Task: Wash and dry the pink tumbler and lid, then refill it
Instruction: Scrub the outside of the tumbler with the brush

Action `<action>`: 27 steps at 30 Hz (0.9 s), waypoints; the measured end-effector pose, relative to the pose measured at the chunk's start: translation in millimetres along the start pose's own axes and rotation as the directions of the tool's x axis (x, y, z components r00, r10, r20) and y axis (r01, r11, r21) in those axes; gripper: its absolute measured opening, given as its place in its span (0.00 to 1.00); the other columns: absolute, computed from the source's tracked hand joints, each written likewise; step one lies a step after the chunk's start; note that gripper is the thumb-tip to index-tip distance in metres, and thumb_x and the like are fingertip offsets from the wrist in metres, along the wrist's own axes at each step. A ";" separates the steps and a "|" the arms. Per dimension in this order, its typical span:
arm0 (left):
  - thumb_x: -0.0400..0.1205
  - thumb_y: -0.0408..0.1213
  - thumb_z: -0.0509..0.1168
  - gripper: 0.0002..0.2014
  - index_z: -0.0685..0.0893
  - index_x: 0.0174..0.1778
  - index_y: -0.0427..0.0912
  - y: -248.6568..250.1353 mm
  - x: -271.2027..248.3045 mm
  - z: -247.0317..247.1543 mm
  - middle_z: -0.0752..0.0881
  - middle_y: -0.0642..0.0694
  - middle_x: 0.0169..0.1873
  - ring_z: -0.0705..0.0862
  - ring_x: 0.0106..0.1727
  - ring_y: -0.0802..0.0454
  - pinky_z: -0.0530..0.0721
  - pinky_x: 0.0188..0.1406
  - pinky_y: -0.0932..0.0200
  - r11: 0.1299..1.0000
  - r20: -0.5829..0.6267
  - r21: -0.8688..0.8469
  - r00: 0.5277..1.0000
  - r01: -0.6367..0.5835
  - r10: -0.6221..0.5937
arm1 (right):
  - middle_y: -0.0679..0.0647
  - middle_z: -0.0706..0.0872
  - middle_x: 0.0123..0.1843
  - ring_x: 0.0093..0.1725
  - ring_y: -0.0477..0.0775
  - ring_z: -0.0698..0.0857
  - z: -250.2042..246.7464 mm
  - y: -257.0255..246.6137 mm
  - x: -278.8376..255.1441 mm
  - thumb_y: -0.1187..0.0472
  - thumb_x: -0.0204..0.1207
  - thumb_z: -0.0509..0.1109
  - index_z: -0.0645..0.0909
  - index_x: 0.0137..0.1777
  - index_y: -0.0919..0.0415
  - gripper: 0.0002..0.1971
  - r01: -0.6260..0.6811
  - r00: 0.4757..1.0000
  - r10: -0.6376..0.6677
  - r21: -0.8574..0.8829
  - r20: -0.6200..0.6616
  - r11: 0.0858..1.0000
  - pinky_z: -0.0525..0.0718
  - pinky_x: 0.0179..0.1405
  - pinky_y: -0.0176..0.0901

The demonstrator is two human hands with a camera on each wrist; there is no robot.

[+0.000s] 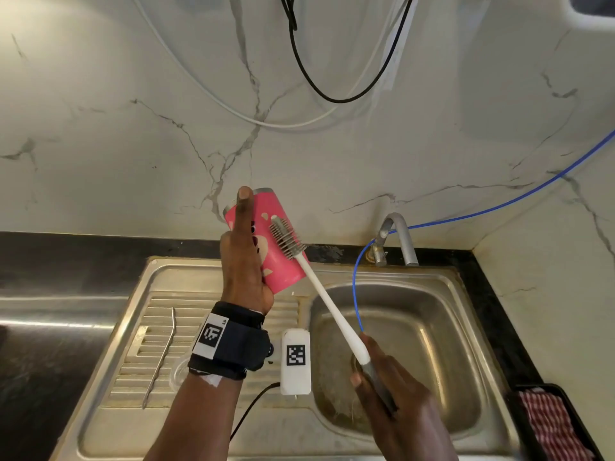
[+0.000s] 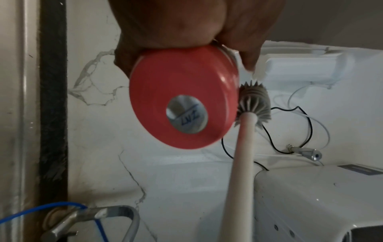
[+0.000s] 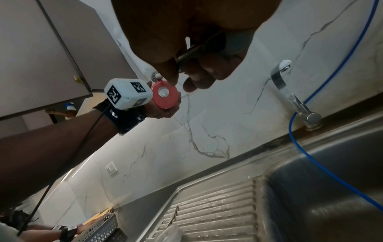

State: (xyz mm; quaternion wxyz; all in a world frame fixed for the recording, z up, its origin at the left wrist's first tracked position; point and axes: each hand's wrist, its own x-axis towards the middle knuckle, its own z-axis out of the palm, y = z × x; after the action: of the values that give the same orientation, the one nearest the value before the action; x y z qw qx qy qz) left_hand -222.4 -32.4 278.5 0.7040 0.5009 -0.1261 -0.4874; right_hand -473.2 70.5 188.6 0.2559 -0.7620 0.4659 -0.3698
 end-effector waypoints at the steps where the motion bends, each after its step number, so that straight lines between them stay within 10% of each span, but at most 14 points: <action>1: 0.77 0.76 0.68 0.31 0.87 0.62 0.55 1.4 1.4 -0.5 0.92 0.36 0.61 0.92 0.65 0.31 0.91 0.63 0.29 1.000 -0.002 -0.002 1.000 -0.004 0.004 | 0.34 0.87 0.64 0.43 0.33 0.89 -1.7 -0.7 -3.4 0.47 0.82 0.71 0.69 0.85 0.34 0.31 0.005 0.999 -0.005 -0.021 0.036 1.000 0.83 0.44 0.22; 7: 0.75 0.77 0.69 0.36 0.85 0.66 0.52 3.8 6.8 -2.6 0.89 0.33 0.66 0.91 0.65 0.30 0.88 0.66 0.24 0.998 -0.006 0.052 1.000 -0.026 0.027 | 0.35 0.84 0.55 0.27 0.39 0.78 -9.3 1.8 -11.6 0.55 0.82 0.71 0.69 0.86 0.35 0.33 0.084 0.992 -0.074 -0.098 0.104 0.992 0.76 0.33 0.20; 14: 0.75 0.80 0.66 0.39 0.81 0.72 0.55 -22.1 -10.6 21.5 0.90 0.42 0.64 0.92 0.62 0.39 0.92 0.61 0.27 0.995 0.018 0.097 0.999 -0.034 0.033 | 0.41 0.76 0.40 0.31 0.47 0.79 8.8 -20.1 39.2 0.59 0.84 0.69 0.65 0.88 0.38 0.35 0.102 0.994 -0.104 -0.046 -0.039 0.994 0.81 0.30 0.40; 22: 0.78 0.77 0.64 0.41 0.79 0.77 0.49 -2.8 4.2 5.5 0.90 0.35 0.62 0.94 0.58 0.34 0.94 0.56 0.32 0.990 -0.057 0.061 0.990 -0.128 0.131 | 0.43 0.86 0.48 0.33 0.39 0.83 -5.5 -9.2 -3.4 0.56 0.81 0.73 0.76 0.81 0.32 0.30 0.097 0.994 -0.095 -0.031 0.053 0.995 0.78 0.40 0.21; 27: 0.69 0.83 0.61 0.44 0.80 0.73 0.54 -25.0 -15.7 25.5 0.90 0.43 0.62 0.94 0.56 0.41 0.95 0.53 0.34 0.991 -0.030 0.133 0.999 -0.024 0.028 | 0.41 0.78 0.41 0.32 0.44 0.79 7.3 -23.9 34.7 0.59 0.84 0.70 0.68 0.87 0.39 0.33 0.111 0.993 -0.111 -0.013 -0.026 0.994 0.83 0.32 0.43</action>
State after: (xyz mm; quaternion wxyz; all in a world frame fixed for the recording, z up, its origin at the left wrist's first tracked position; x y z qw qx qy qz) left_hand -261.1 -35.1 274.5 0.6774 0.5526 -0.1536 -0.4606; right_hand -444.8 50.0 213.1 0.2242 -0.7833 0.4283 -0.3907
